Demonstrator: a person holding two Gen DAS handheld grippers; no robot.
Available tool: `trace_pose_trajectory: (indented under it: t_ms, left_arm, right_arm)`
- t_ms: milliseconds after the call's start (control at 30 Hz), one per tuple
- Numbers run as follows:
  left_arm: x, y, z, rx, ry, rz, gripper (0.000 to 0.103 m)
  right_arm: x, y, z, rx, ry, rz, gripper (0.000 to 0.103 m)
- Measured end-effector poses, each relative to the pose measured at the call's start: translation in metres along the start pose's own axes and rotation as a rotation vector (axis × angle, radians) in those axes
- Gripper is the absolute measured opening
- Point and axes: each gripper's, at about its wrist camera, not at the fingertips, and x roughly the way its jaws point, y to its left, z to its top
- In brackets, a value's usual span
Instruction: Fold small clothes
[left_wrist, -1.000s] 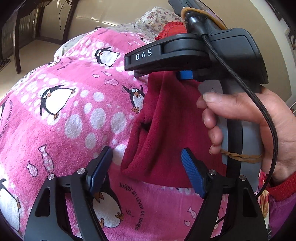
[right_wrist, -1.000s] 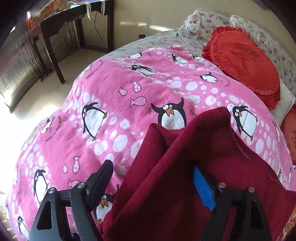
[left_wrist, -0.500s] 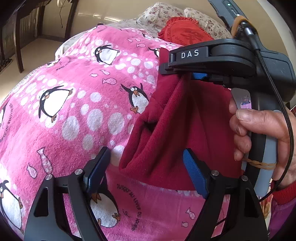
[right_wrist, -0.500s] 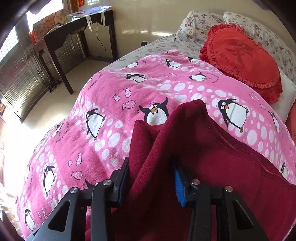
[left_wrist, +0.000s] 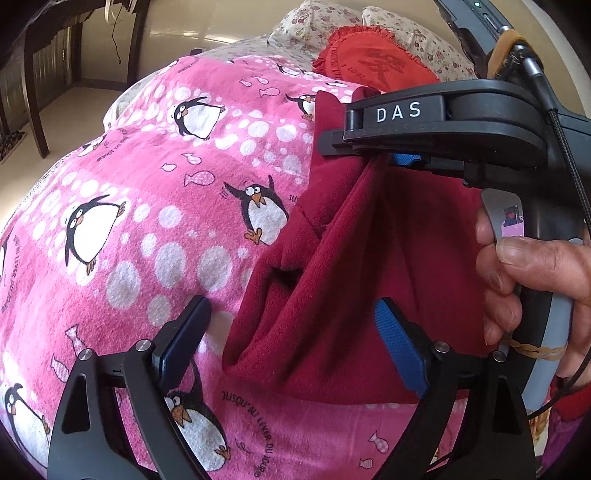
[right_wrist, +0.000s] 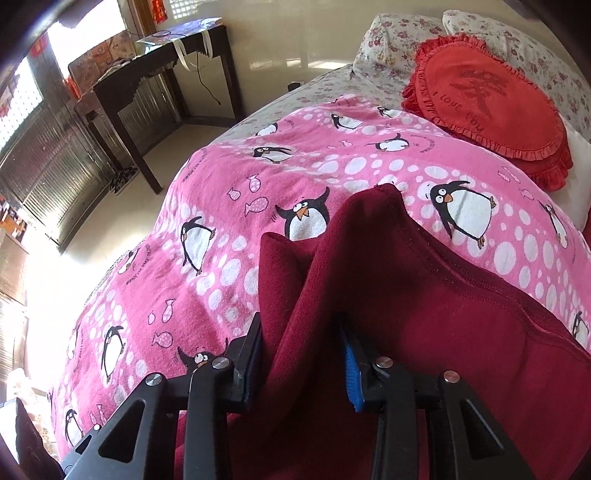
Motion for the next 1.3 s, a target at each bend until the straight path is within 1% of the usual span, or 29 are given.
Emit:
trace_pose_trajectory:
  t_ms: [67,133,167,400,633,667,700,733,800,833,933,1067,1133,1300]
  left_arm:
    - [0.003,0.001,0.007,-0.005,-0.006,-0.004,0.091]
    - [0.008,0.001,0.014,-0.012,-0.012,-0.013,0.094]
    - [0.010,0.000,0.015,-0.011,-0.018,-0.011,0.094]
    - [0.019,-0.010,0.016,0.057,-0.030,0.035,0.095]
    - [0.019,-0.011,0.016,0.057,-0.028,0.040,0.094]
    - [0.019,-0.012,0.016,0.061,-0.037,0.046,0.092]
    - [0.014,-0.012,0.012,0.067,-0.051,0.054,0.079]
    - [0.014,-0.013,0.013,0.074,-0.060,0.051,0.058]
    - [0.014,-0.011,0.013,0.061,-0.036,-0.019,0.033]
    - [0.013,-0.012,0.013,0.048,-0.037,-0.027,0.030]
    - [0.004,-0.020,0.014,0.061,-0.057,-0.032,0.024]
    - [-0.020,-0.038,0.018,0.086,-0.092,-0.077,0.022]
    - [-0.029,-0.053,0.024,0.115,-0.102,-0.106,0.022]
    - [-0.042,-0.101,0.026,0.198,-0.110,-0.172,0.022]
  right_arm:
    - [0.000,-0.004,0.001,0.015,0.004,0.019,0.036]
    - [0.002,-0.007,0.001,0.031,0.007,0.036,0.036]
    - [0.003,-0.008,0.002,0.036,0.008,0.042,0.036]
    - [0.006,-0.010,0.002,0.040,0.007,0.053,0.036]
    - [0.003,-0.013,0.000,0.055,-0.004,0.067,0.035]
    - [0.001,-0.012,0.000,0.053,-0.013,0.068,0.032]
    - [-0.002,-0.012,-0.001,0.048,-0.021,0.068,0.030]
    - [-0.005,-0.011,-0.002,0.042,-0.028,0.067,0.028]
    - [-0.011,-0.010,-0.003,0.032,-0.038,0.070,0.026]
    - [-0.013,-0.011,-0.004,0.032,-0.041,0.074,0.024]
    - [-0.024,-0.018,-0.005,0.047,-0.053,0.098,0.020]
    - [-0.048,-0.033,-0.006,0.067,-0.086,0.137,0.019]
    - [-0.062,-0.043,-0.007,0.079,-0.106,0.146,0.019]
    - [-0.107,-0.076,-0.015,0.093,-0.166,0.129,0.018]
